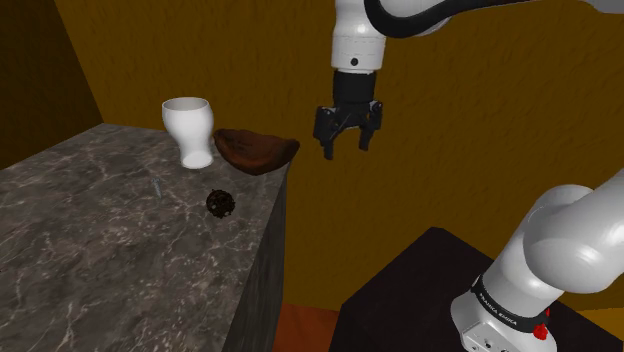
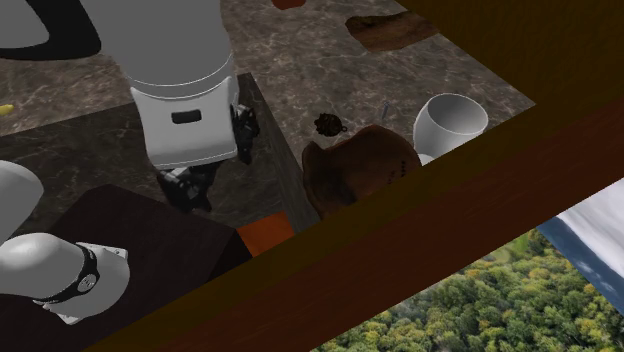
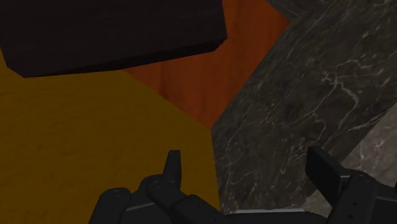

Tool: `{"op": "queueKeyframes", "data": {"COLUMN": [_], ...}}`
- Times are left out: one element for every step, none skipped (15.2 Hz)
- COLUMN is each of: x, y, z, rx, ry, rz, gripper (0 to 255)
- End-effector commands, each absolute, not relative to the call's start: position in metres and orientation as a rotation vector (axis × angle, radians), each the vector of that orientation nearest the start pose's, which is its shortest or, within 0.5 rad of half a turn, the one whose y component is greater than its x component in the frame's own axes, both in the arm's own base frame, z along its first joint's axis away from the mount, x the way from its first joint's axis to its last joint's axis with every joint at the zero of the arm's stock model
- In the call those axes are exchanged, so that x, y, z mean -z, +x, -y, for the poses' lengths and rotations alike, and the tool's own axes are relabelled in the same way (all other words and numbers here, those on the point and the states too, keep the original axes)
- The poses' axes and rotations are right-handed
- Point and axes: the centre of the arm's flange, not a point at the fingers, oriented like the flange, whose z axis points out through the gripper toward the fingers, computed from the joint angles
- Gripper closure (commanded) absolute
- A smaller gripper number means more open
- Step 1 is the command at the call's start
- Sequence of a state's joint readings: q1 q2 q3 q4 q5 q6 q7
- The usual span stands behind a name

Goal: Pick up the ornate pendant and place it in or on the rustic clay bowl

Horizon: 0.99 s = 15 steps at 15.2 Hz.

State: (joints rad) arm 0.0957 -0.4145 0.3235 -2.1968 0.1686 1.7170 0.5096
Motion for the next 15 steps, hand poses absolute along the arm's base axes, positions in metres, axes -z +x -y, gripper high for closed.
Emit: {"op": "queueKeyframes", "data": {"x": [-0.528,-0.525,-0.523,-0.521,-0.519,-0.516,-0.514,-0.512,-0.509,-0.507,-0.505,-0.502,-0.500,-0.498,-0.496], "y": [0.389,0.393,0.397,0.401,0.405,0.410,0.414,0.418,0.422,0.426,0.430,0.434,0.439,0.443,0.447], "z": [-0.229,-0.241,-0.253,-0.266,-0.278,-0.290,-0.303,-0.315,-0.327,-0.340,-0.352,-0.364,-0.377,-0.389,-0.402], "rx": [-0.148,-0.151,-0.154,-0.157,-0.160,-0.163,-0.166,-0.169,-0.172,-0.175,-0.178,-0.181,-0.184,-0.187,-0.189], "ry": [-3.129,-3.128,-3.128,-3.127,-3.127,-3.126,-3.126,-3.125,-3.125,-3.124,-3.124,-3.123,-3.123,-3.122,-3.122], "rz": [-0.241,-0.240,-0.240,-0.239,-0.239,-0.239,-0.238,-0.238,-0.237,-0.237,-0.237,-0.236,-0.236,-0.235,-0.235], "gripper": [0,0,0,0,0,0,0,0,0,0,0,0,0,0,0]}}
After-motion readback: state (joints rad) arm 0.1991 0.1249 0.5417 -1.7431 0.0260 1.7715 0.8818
